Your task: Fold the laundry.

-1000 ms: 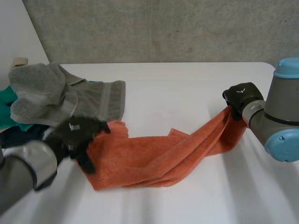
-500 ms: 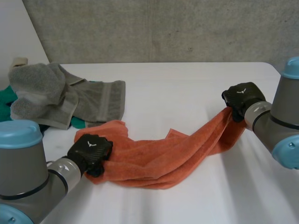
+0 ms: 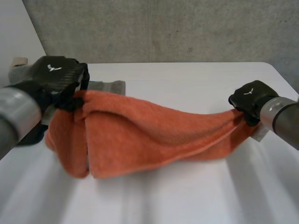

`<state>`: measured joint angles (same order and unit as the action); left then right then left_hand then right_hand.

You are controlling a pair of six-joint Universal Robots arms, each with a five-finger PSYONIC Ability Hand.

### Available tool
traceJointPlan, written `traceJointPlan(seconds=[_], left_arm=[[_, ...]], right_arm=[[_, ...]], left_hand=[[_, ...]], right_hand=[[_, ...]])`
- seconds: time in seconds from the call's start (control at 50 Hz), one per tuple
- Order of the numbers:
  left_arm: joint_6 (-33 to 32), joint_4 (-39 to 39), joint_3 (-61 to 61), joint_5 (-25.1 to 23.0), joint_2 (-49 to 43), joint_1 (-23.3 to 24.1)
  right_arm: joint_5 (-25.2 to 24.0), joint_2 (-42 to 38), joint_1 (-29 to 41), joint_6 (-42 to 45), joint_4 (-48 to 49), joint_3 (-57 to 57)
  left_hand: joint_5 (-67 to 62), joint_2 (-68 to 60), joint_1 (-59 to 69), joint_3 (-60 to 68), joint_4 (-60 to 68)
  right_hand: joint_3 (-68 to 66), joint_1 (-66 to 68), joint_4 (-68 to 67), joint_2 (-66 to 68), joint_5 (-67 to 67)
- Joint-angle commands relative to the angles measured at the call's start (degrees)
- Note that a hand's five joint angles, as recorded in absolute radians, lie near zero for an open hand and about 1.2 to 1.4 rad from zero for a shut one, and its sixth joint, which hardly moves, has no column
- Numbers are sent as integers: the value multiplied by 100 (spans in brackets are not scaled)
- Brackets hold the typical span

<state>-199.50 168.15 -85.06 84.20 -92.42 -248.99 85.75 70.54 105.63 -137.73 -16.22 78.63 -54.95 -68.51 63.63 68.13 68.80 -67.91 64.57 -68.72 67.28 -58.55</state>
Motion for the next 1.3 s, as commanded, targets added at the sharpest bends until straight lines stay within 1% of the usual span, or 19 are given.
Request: traceJointPlan(seconds=[0.02, 0.08, 0.14, 0.16, 0.18, 0.26, 0.32, 0.38, 0.42, 0.52, 0.6, 0.76, 0.92, 1.06, 1.08, 1.1, 1.14, 1.24, 1.3], left_arm=[[-343, 332, 1480, 237, -2346, 122], [-405, 481, 1930, 298, -2964, 219], [-432, 719, 2344, 298, -3553, 263], [-467, 797, 2440, 351, -3641, 281], [-484, 816, 2459, 386, -3642, 281], [-494, 772, 2144, 737, -3345, 281], [-432, 711, 1461, 974, -2688, 351], [-371, 667, 774, 1037, -2080, 465], [-370, 631, 27, 1019, -1579, 597], [-344, 832, -1318, 669, -998, 677], [-353, 1227, -1680, 431, -1084, 519], [-344, 1659, -1558, 483, -1831, 176], [-265, 1870, -1233, 448, -2341, 70], [-142, 2020, -1013, 430, -2649, 0], [-133, 2055, -1004, 422, -2658, -9], [-124, 2116, -978, 413, -2658, -35], [-107, 2152, -952, 430, -2623, -71], [-54, 2073, -934, 588, -2114, -150], [7, 1854, -925, 624, -1360, -229]], right_arm=[[152, -584, 247, -517, 662, -24], [293, -839, 353, -641, 891, -41], [425, -981, 432, -729, 1024, -67], [512, -1042, 467, -764, 1085, -59], [557, -1069, 485, -782, 1112, -50], [636, -1122, 512, -782, 1209, -24], [628, -1104, 468, -782, 1235, -15], [610, -1086, 441, -773, 1235, -15], [593, -1043, 415, -773, 1217, -15], [549, -955, 380, -756, 1217, 55], [522, -946, 388, -720, 1209, 73], [522, -893, 432, -712, 1173, 196], [531, -823, 450, -694, 1209, 337], [531, -814, 433, -685, 1226, 363], [531, -814, 432, -685, 1226, 363], [531, -814, 424, -676, 1226, 363], [531, -805, 415, -668, 1209, 354], [522, -534, 310, -536, 1051, 284], [513, -95, 99, -282, 709, 118]], left_hand=[[-1505, -1149, 1637, 1187, 1120], [-1505, -1149, 1637, 1187, 1120], [2447, 2803, -2315, -2765, -2833], [4944, 5300, -4812, -5262, -5329], [5335, 5691, -5203, -5653, -5721], [5390, 5746, -5257, -5707, -5775], [5356, 5712, -5224, -5674, -5742], [5205, 5562, -5073, -5523, -5591], [4652, 5008, -4520, -4970, -5037], [3289, 3645, -3157, -3607, -3675], [3320, 3676, -3188, -3638, -3706], [3506, 3862, -3373, -3823, -3891], [3052, 3409, -2920, -3370, -3438], [1423, 1779, -1291, -1741, -1808], [1020, 1376, -888, -1338, -1406], [-83, 273, 215, -235, -303], [-1266, -909, 1398, 948, 880], [-1505, -1149, 1637, 1187, 1120], [-1505, -1149, 1637, 1187, 1120]], right_hand=[[-1209, 1543, -1128, 1272, -1145], [-1209, 1543, -1128, 1272, -1145], [-1209, 1543, -1128, 1272, -1145], [-1209, 1543, -1128, 1272, -1145], [-1209, 1543, -1128, 1272, -1145], [-1209, 1543, -1128, 1272, -1145], [-1209, 1543, -1128, 1272, -1145], [-1209, 1543, -1128, 1272, -1145], [-1209, 1543, -1128, 1272, -1145], [-1209, 1543, -1128, 1272, -1145], [-1209, 1543, -1128, 1272, -1145], [-1209, 1543, -1128, 1272, -1145], [-1209, 1543, -1128, 1272, -1145], [-1209, 1543, -1128, 1272, -1145], [-1209, 1543, -1128, 1272, -1145], [-1209, 1543, -1128, 1272, -1145], [-1209, 1543, -1128, 1272, -1145], [-1209, 1543, -1128, 1272, -1145], [-1209, 1543, -1128, 1272, -1145]])
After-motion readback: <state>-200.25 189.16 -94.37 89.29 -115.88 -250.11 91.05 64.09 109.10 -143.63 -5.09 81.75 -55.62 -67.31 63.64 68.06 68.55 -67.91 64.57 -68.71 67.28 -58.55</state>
